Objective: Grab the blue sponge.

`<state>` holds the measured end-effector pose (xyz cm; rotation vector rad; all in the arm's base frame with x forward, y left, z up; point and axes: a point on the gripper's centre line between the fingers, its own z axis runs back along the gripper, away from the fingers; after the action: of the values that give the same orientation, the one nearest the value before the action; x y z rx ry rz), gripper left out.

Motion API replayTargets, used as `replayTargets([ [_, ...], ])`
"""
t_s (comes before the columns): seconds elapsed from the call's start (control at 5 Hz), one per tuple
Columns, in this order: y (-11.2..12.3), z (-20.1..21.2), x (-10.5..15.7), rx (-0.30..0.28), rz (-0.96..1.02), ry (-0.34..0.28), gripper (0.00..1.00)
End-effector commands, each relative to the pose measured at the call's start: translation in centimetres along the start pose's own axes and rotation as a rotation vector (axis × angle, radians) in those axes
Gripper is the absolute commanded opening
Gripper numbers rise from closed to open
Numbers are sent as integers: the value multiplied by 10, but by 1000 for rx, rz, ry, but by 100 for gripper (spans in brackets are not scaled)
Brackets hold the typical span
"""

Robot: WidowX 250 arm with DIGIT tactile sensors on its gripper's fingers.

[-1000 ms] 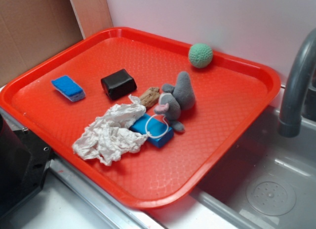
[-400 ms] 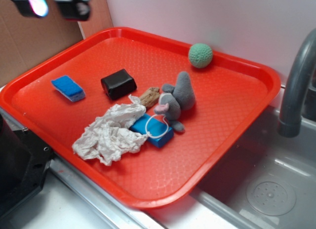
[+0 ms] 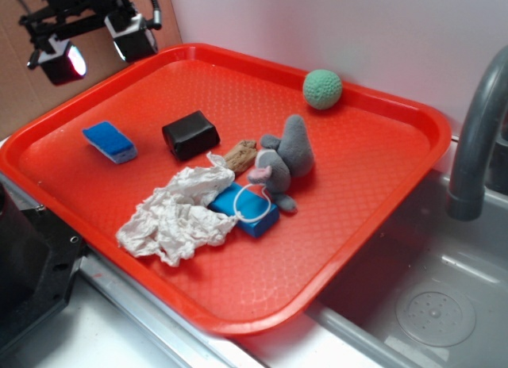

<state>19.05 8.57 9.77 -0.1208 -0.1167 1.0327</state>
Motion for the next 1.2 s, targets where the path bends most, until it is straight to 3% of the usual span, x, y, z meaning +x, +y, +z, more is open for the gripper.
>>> replayTargets([
  [0.0,33,-26,-13,47,462,-45,100],
  [0.4,32,-64,-15,98,387,-64,100],
  [0.6,29,-83,-17,174,375,-76,37],
  [0.8,27,-70,-20,158,388,-73,0],
  [1.0,24,-45,-22,155,318,-64,0],
])
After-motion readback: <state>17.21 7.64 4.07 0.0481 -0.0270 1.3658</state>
